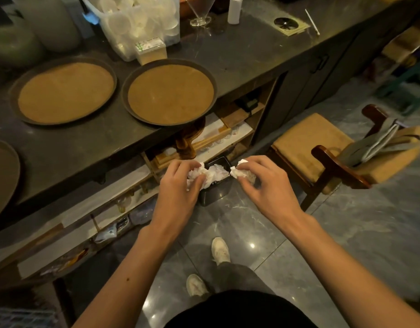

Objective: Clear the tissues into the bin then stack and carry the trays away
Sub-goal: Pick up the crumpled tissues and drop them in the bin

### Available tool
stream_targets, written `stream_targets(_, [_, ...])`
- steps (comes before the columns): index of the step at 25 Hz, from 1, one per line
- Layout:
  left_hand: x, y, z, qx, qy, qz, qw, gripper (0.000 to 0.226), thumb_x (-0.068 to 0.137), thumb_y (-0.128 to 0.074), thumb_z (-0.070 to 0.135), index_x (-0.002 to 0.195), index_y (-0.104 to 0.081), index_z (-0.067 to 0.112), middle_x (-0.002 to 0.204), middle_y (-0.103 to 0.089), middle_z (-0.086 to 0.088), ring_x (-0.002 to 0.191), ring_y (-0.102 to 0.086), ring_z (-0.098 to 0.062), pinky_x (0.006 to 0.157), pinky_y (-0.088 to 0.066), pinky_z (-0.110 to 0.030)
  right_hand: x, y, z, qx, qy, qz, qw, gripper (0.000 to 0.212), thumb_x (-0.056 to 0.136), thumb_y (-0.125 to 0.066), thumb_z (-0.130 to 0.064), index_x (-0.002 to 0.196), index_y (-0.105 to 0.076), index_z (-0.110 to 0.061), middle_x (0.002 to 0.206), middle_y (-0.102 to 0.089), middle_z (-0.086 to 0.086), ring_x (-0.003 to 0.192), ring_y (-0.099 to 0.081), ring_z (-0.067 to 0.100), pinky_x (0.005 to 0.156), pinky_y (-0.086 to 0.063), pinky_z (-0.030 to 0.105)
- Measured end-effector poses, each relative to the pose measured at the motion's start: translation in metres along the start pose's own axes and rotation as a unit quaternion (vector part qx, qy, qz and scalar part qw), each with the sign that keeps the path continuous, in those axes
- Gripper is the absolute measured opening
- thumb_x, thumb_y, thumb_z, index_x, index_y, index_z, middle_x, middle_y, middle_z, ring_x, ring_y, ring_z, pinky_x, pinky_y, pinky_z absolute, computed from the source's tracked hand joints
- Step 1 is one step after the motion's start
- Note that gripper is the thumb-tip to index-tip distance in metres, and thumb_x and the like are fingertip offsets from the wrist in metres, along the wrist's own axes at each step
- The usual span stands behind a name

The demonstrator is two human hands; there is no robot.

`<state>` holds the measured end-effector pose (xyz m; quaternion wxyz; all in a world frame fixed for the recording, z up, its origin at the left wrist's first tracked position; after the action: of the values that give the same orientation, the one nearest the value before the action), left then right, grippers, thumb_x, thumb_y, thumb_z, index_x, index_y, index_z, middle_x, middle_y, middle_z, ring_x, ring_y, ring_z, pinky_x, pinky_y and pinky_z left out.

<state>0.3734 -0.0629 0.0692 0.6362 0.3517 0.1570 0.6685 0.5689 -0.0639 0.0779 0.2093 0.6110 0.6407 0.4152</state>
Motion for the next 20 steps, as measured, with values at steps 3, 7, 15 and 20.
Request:
stream_targets(3, [-0.004,-0.007,0.011,0.001,-0.006,0.001,1.0,0.021,0.09,-0.062,0.024,0.111,-0.059,0.022,0.111,-0.047,0.013,0.096,-0.045,0.006,0.079,-0.039,-0.006,-0.01,0.009,0.012,0.004,-0.011,-0.001,1.0,0.022,0.088,-0.068,-0.02,0.111,-0.068,-0.02,0.116,-0.059,-0.003,0.108,-0.055,0.013,0.086,-0.051,0.037])
stream_targets(7, [-0.001,-0.023,0.023,0.01,0.006,0.009,1.0,0.021,0.09,-0.063,0.024,0.111,-0.059,0.023,0.11,-0.047,0.014,0.097,-0.044,0.006,0.078,-0.039,-0.006,-0.009,0.019,0.029,0.005,0.011,-0.002,1.0,0.022,0.089,-0.067,-0.021,0.111,-0.068,-0.019,0.115,-0.059,-0.004,0.107,-0.055,0.011,0.084,-0.051,0.032])
stream_targets(15, [0.025,-0.101,0.066,0.039,0.04,0.039,0.998,0.02,0.09,-0.064,0.024,0.11,-0.06,0.02,0.111,-0.053,0.007,0.096,-0.047,0.004,0.081,-0.04,-0.006,0.017,0.055,0.124,0.047,0.029,-0.003,0.998,0.021,0.087,-0.069,-0.018,0.109,-0.069,-0.019,0.114,-0.059,-0.005,0.102,-0.048,-0.003,0.086,-0.038,0.007])
stream_targets(20, [0.033,-0.149,0.073,0.049,0.104,0.044,0.992,0.02,0.088,-0.066,0.021,0.107,-0.063,0.014,0.102,-0.054,0.004,0.089,-0.049,-0.001,0.079,-0.041,-0.01,0.033,0.047,0.182,0.078,0.042,-0.066,0.994,0.022,0.086,-0.07,-0.017,0.109,-0.069,-0.016,0.112,-0.061,-0.002,0.104,-0.055,0.007,0.088,-0.044,0.016])
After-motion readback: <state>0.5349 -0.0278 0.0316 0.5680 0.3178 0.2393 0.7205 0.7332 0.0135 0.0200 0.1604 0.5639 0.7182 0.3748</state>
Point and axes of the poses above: each hand's wrist, its own x-axis towards the middle knuckle, its own y-axis out of the back of the hand, z = x × y, the point moved 8 cm from there along x, towards the middle knuckle
